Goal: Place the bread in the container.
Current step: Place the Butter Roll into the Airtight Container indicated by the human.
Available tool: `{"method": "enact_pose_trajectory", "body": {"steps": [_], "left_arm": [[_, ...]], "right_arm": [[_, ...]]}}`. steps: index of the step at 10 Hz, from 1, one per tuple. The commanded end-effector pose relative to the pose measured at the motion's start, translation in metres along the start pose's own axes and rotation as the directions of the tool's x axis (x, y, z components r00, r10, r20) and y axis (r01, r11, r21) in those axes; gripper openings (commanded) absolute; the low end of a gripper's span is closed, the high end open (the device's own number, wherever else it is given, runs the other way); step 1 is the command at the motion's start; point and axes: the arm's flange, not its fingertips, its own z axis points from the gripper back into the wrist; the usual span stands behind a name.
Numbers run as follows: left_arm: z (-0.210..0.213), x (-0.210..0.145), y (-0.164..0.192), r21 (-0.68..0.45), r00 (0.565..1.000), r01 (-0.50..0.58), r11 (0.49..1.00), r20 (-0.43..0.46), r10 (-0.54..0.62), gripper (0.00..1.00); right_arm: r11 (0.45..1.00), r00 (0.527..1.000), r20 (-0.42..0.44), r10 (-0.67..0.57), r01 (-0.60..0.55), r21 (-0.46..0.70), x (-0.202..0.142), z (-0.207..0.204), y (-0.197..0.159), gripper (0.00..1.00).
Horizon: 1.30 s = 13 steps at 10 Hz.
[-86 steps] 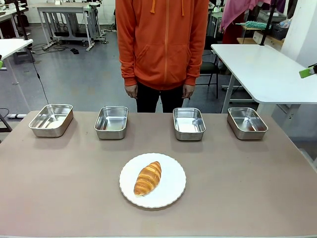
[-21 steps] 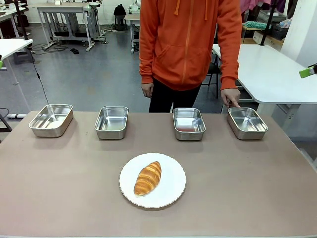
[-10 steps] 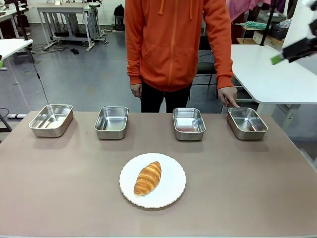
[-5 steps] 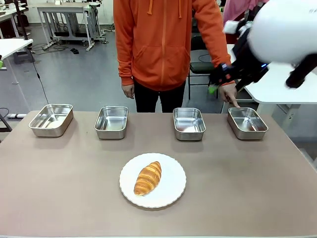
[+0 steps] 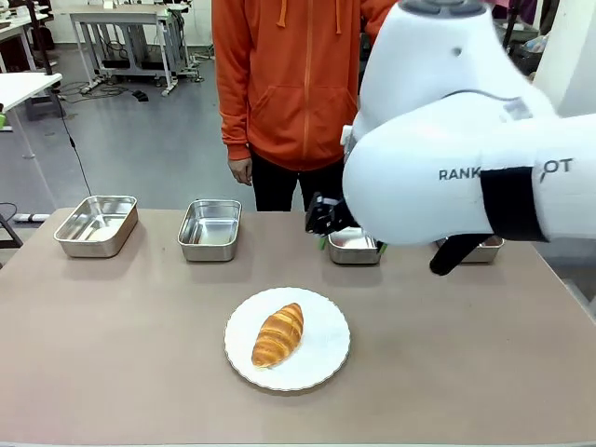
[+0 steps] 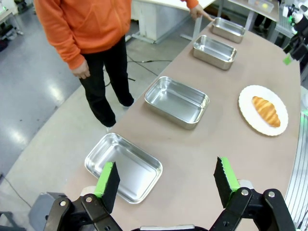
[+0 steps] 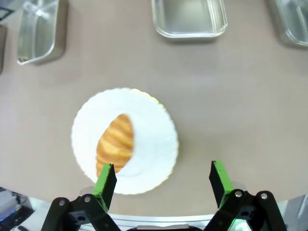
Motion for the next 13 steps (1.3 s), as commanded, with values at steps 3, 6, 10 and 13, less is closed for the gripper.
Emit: {"method": "enact_pose_trajectory", "body": {"steps": [3, 6, 10, 13], "left_arm": [[0.001, 0.001, -0.002, -0.001, 1.000, 0.006, 1.000, 0.000, -0.006, 1.00], [0.001, 0.001, -0.002, -0.001, 1.000, 0.006, 1.000, 0.000, -0.006, 1.00], [0.001, 0.001, -0.002, -0.001, 1.000, 0.006, 1.000, 0.000, -0.006, 1.00], [0.001, 0.001, -0.002, -0.001, 1.000, 0.006, 1.000, 0.000, -0.006, 1.00]], "right_arm": [[1.000, 1.000, 0.000, 0.000, 0.000, 0.000, 0.000, 0.000, 0.000, 1.00], [1.000, 1.000, 0.000, 0.000, 0.000, 0.000, 0.000, 0.000, 0.000, 1.00], [0.994, 0.994, 0.008, -0.110, 0.110, 0.012, -0.017, -0.026, 0.033, 1.00], [0.961, 0.961, 0.000, -0.277, 0.277, -0.006, -0.036, -0.060, 0.062, 1.00]]}}
